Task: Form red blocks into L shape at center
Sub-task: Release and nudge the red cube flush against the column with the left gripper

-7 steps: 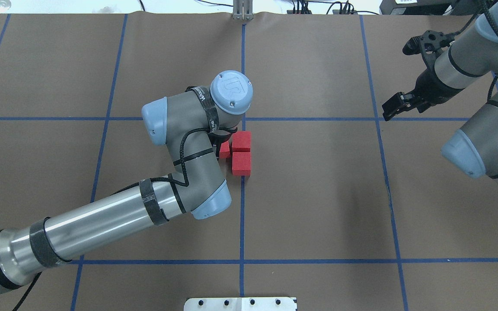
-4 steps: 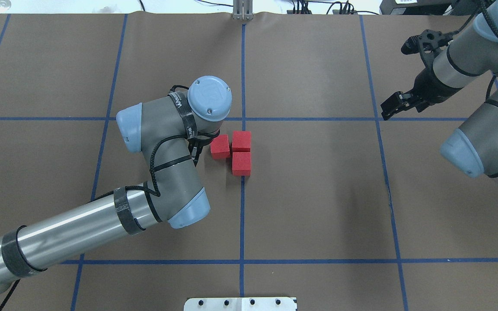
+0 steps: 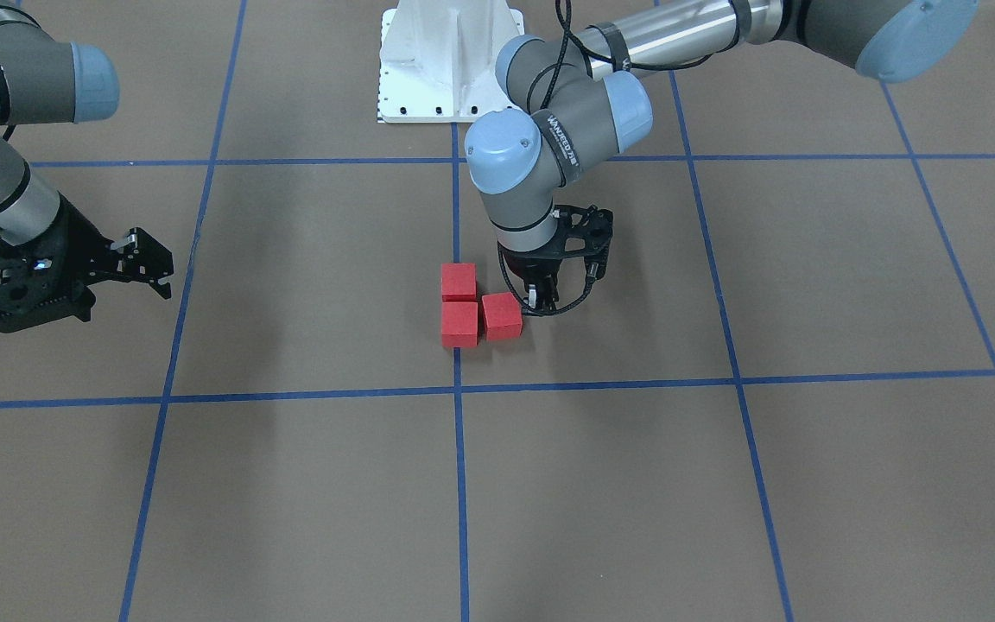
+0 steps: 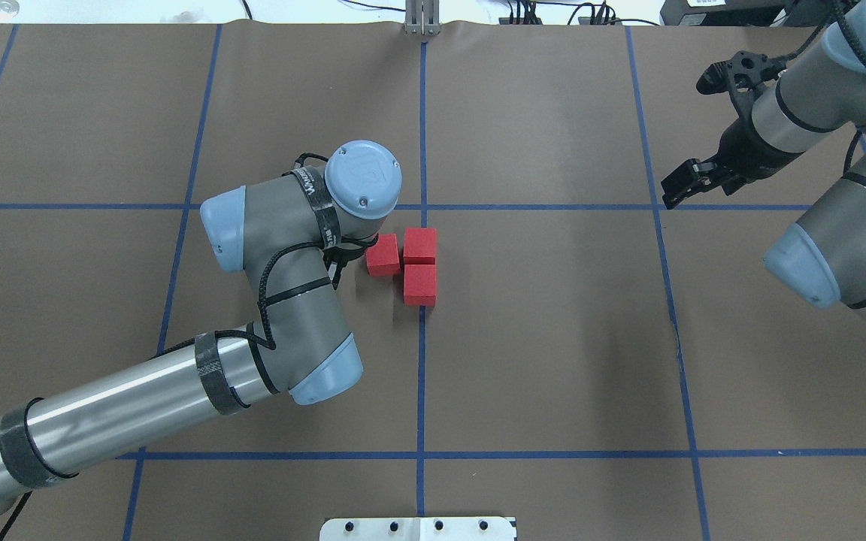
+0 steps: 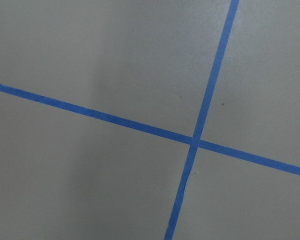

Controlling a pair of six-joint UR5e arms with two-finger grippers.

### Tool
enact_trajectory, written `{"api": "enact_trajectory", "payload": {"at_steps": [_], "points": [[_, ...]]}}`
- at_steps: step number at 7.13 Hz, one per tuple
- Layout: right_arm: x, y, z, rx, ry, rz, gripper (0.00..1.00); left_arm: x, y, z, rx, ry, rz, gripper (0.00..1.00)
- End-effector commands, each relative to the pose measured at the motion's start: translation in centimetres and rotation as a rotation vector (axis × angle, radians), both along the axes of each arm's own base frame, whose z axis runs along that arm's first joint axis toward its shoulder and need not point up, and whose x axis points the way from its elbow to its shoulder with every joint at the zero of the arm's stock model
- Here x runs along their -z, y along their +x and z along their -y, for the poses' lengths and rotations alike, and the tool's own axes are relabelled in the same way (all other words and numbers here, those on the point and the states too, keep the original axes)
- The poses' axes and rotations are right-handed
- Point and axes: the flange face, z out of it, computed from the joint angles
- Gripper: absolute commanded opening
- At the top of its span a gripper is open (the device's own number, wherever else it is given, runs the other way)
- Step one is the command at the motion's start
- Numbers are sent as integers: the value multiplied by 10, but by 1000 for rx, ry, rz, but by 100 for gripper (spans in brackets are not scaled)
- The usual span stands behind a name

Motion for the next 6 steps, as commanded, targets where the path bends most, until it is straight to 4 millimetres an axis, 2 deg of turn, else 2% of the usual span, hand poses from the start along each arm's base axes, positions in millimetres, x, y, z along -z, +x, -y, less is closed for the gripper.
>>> {"api": "enact_trajectory", "payload": {"at_steps": [1,6], "points": [[1,0,0,0,1,1,99,8,3,-2,-5,3,-10,0],[2,2,-1,-2,3,4,99,18,9,-7,-15,37,-62,0]]}}
